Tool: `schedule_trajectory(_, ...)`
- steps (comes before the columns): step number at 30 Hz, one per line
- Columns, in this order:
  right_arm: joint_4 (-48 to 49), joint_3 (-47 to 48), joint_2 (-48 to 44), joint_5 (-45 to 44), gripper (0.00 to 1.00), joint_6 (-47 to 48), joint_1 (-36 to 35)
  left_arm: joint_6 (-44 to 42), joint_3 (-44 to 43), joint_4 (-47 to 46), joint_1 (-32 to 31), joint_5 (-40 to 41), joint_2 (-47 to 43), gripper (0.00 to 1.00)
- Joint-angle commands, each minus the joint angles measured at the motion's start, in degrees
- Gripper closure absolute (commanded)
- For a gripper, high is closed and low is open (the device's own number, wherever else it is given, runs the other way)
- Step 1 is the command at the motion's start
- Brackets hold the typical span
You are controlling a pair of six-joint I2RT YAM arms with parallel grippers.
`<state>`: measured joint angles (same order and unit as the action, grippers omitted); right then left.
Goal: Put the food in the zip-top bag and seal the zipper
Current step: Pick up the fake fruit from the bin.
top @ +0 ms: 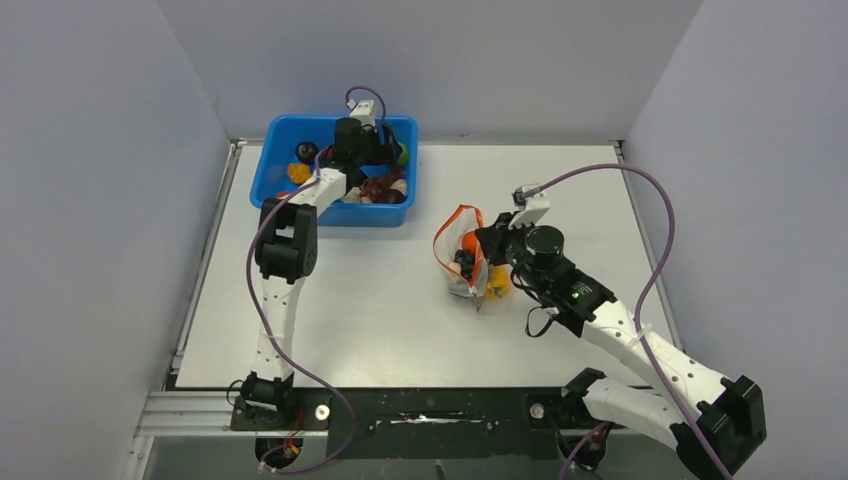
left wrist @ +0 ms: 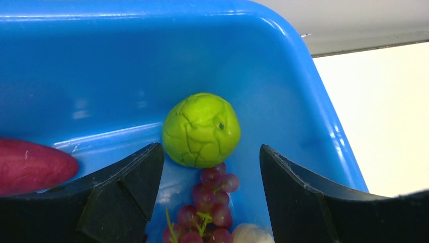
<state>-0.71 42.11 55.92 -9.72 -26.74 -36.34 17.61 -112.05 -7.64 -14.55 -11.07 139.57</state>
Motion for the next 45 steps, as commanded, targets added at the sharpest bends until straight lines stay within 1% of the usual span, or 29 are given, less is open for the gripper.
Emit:
schedule_trajectory(1, 2.4, 2.9, -1.2, -1.5, 1.0, 0.5, 0.3, 0.6, -6.5, -2.8, 0.4, -2.1, 3.4, 0.31)
schedule_trajectory(11, 0.7, 3.1, -1.8, -1.8, 1.0, 0.4, 0.4, 0.7, -13.6, -2.4, 0.3, -0.1, 10.3, 0.32)
schedule_trajectory(14, 1.1, 2.9, -1.6, -2.1, 1.0, 0.5, 0.4, 0.3, -15.9, -1.4, 0.3, 1.4, 11.3, 0.36)
schedule_trajectory(17, 1.1, 3.5, -0.8, -2.1, 1.0, 0.7, 0.3, -0.2, -16.2, -1.6, 0.2, 2.8, 11.3, 0.4)
schedule_trajectory(21, 1.1, 3.9, -0.1, -1.9, 1.0, 0.8, 0.4, -0.3, -16.1, -1.3, 0.2, 3.5, 11.1, 0.54)
schedule_trajectory(23, 1.3, 3.9, 0.2, -2.0, 1.0, 0.7, 0.4, -0.3, -14.9, -1.4, 0.2, 4.0, 10.0, 0.61)
schedule_trajectory(24, 1.5, 3.8, 0.2, -2.0, 1.0, 0.5, 0.4, -0.2, -13.6, -2.0, 0.2, 4.2, 9.2, 0.62)
schedule_trajectory(27, 2.0, 3.2, -0.1, -1.9, 1.0, -0.2, 0.4, -0.4, -9.1, -4.2, 0.1, 4.3, 6.4, 0.64)
schedule_trajectory(36, 1.4, 2.0, -1.7, -3.0, 1.0, -1.1, 0.4, -0.6, 0.0, -7.8, 0.0, 5.0, -2.1, 0.69)
schedule_trajectory(38, 1.2, 1.9, -1.8, -3.0, 1.0, -1.4, 0.3, 0.0, 2.2, -8.3, 0.1, 5.3, -3.9, 0.69)
schedule_trajectory(43, 1.2, 2.0, -2.0, -3.3, 1.0, -1.9, 0.3, 2.5, 9.8, -13.5, 0.3, 5.4, -9.5, 0.7)
schedule_trajectory(45, 0.5, 2.6, -1.8, -3.3, 1.0, -2.3, 0.3, 2.9, 11.8, -13.9, 0.3, 6.1, -11.5, 0.7)
